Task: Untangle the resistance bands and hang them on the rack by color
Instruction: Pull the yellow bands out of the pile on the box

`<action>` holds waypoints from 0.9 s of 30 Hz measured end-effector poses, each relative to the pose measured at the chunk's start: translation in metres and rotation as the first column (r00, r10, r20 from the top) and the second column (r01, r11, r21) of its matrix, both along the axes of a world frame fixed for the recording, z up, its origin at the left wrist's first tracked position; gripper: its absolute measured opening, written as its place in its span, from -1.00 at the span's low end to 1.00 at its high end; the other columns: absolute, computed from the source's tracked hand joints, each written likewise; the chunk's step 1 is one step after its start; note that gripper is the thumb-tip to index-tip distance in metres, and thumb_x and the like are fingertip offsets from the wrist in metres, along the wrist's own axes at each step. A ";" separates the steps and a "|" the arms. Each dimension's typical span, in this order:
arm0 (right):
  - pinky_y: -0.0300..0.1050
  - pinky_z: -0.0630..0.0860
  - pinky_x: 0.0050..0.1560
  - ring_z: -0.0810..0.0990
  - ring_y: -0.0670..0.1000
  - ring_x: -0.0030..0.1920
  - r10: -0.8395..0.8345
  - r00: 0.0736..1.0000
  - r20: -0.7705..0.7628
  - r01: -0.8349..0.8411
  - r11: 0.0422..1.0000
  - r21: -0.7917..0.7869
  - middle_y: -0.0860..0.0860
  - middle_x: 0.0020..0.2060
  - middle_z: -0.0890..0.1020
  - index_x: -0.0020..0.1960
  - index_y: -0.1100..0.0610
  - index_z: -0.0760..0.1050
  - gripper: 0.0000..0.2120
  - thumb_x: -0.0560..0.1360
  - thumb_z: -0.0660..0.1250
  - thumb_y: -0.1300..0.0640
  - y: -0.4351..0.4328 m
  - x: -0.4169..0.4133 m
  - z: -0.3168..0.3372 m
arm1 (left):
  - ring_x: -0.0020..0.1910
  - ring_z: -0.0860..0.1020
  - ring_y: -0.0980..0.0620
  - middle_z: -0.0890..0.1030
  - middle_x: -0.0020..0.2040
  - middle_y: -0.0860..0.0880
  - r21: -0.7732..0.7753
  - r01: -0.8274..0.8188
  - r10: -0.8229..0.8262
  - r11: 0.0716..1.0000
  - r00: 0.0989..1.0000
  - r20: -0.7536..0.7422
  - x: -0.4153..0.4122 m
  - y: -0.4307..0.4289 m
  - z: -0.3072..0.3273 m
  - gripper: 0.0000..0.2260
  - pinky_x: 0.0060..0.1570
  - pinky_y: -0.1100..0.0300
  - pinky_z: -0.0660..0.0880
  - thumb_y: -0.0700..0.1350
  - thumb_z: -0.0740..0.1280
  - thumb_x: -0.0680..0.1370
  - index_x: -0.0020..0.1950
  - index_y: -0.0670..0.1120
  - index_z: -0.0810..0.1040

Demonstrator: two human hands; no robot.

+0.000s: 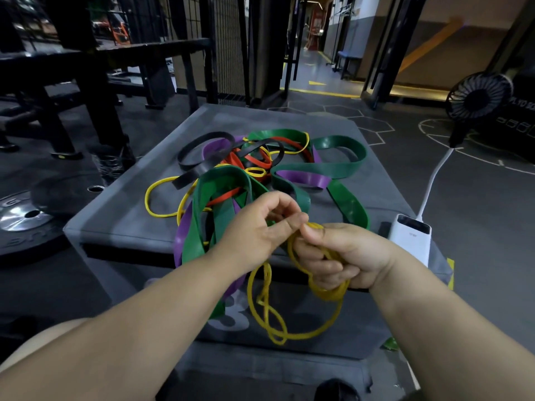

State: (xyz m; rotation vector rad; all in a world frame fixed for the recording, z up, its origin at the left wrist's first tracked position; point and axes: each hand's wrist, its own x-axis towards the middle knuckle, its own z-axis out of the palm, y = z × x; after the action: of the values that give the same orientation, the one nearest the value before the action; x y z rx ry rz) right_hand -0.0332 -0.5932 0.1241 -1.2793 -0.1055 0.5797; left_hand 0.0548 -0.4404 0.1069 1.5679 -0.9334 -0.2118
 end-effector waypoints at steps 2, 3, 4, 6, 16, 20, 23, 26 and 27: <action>-0.41 0.23 -0.60 0.25 -0.24 -0.68 0.058 0.998 -0.003 -0.058 0.993 0.102 -0.10 -0.58 0.39 -0.35 0.04 0.41 -0.60 0.41 0.43 -0.21 -0.003 0.001 -0.001 | 0.00 0.57 0.19 0.63 -0.05 0.13 0.024 0.119 -0.116 0.993 0.988 -0.103 -0.003 0.000 -0.001 -0.60 0.03 0.32 0.47 0.33 0.29 0.41 0.02 0.07 0.58; -0.41 0.22 -0.59 0.26 -0.25 -0.67 0.083 0.997 -0.005 -0.081 0.985 0.155 -0.11 -0.57 0.41 -0.34 0.05 0.41 -0.62 0.46 0.40 -0.19 -0.005 0.001 -0.001 | 0.08 0.57 0.17 0.63 0.02 0.08 0.043 0.173 -0.164 0.984 0.973 -0.160 -0.004 0.001 -0.003 -0.54 0.12 0.29 0.47 0.38 0.25 0.42 0.08 0.06 0.57; -0.41 0.19 -0.59 0.25 -0.24 -0.67 0.099 0.995 -0.009 -0.096 0.975 0.199 -0.12 -0.56 0.43 -0.33 0.05 0.41 -0.63 0.49 0.37 -0.17 -0.006 0.002 -0.002 | 0.12 0.55 0.16 0.62 0.08 0.03 0.060 0.211 -0.194 0.976 0.959 -0.207 -0.006 0.001 -0.004 -0.53 0.18 0.27 0.45 0.37 0.21 0.45 0.12 0.05 0.56; -0.38 0.17 -0.58 0.26 -0.22 -0.68 0.110 0.994 -0.018 -0.103 0.965 0.242 -0.13 -0.56 0.45 -0.33 0.05 0.41 -0.64 0.51 0.36 -0.15 -0.010 0.003 -0.003 | 0.08 0.54 0.15 0.59 0.04 -0.03 0.070 0.241 -0.214 0.968 0.940 -0.266 -0.010 0.001 -0.005 -0.61 0.18 0.20 0.42 0.27 0.20 0.49 0.11 0.03 0.54; -0.31 0.47 -0.34 0.50 -0.06 -0.26 0.013 1.000 0.022 -0.019 0.947 0.319 -0.04 -0.33 0.49 -0.25 0.08 0.49 -0.73 0.50 0.39 -0.06 -0.019 0.005 -0.006 | -0.43 0.43 0.13 0.45 -0.45 0.09 -0.124 0.089 -0.126 0.988 0.938 -0.324 -0.011 -0.003 0.006 -0.73 -0.49 0.30 0.35 0.11 0.26 0.43 -0.15 -0.10 0.50; 0.03 0.43 0.20 0.54 0.06 -0.08 -0.032 0.993 0.113 -0.017 0.914 0.405 -0.02 -0.38 0.48 -0.12 0.15 0.46 -0.80 0.59 0.27 0.04 -0.018 0.004 -0.005 | -0.46 0.41 0.13 0.42 -0.46 0.09 -0.156 0.066 -0.123 0.986 0.910 -0.397 -0.012 -0.006 0.004 -0.73 -0.46 0.30 0.36 0.12 0.27 0.42 -0.17 -0.08 0.51; -0.06 0.49 -0.03 0.46 -0.04 -0.39 -0.013 0.987 0.161 -0.063 0.887 0.457 -0.04 -0.46 0.35 -0.03 0.19 0.43 -0.80 0.64 0.17 0.06 -0.015 0.003 -0.002 | -0.46 0.42 0.11 0.45 -0.45 0.07 -0.150 0.088 -0.145 0.985 0.892 -0.427 -0.011 -0.006 0.001 -0.73 -0.41 0.27 0.39 0.13 0.27 0.41 -0.17 -0.08 0.51; -0.24 0.33 -0.39 0.20 -0.14 -0.59 -0.007 0.990 0.143 -0.073 0.831 0.551 -0.09 -0.55 0.23 -0.03 0.21 0.41 -0.77 0.66 0.14 0.05 -0.017 0.003 0.005 | -0.40 0.54 0.09 0.55 -0.39 0.05 -0.122 0.203 -0.236 0.972 0.812 -0.534 -0.012 -0.006 -0.005 -0.75 -0.30 0.17 0.55 0.07 0.28 0.39 -0.08 -0.09 0.51; -0.27 0.25 -0.45 0.14 -0.15 -0.59 -0.028 0.989 0.143 -0.060 0.816 0.575 -0.09 -0.56 0.20 -0.03 0.22 0.41 -0.75 0.66 0.13 0.04 -0.020 0.002 0.009 | -0.36 0.57 0.09 0.59 -0.35 0.05 -0.111 0.241 -0.260 0.964 0.780 -0.569 -0.013 -0.006 -0.009 -0.76 -0.25 0.17 0.57 0.04 0.30 0.38 -0.05 -0.07 0.53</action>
State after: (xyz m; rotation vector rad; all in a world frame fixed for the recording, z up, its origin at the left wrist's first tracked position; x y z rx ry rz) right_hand -0.0307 -0.6132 0.1326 -0.7183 -0.3877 0.4189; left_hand 0.0422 -0.4462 0.0983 1.2254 -0.6429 -0.8186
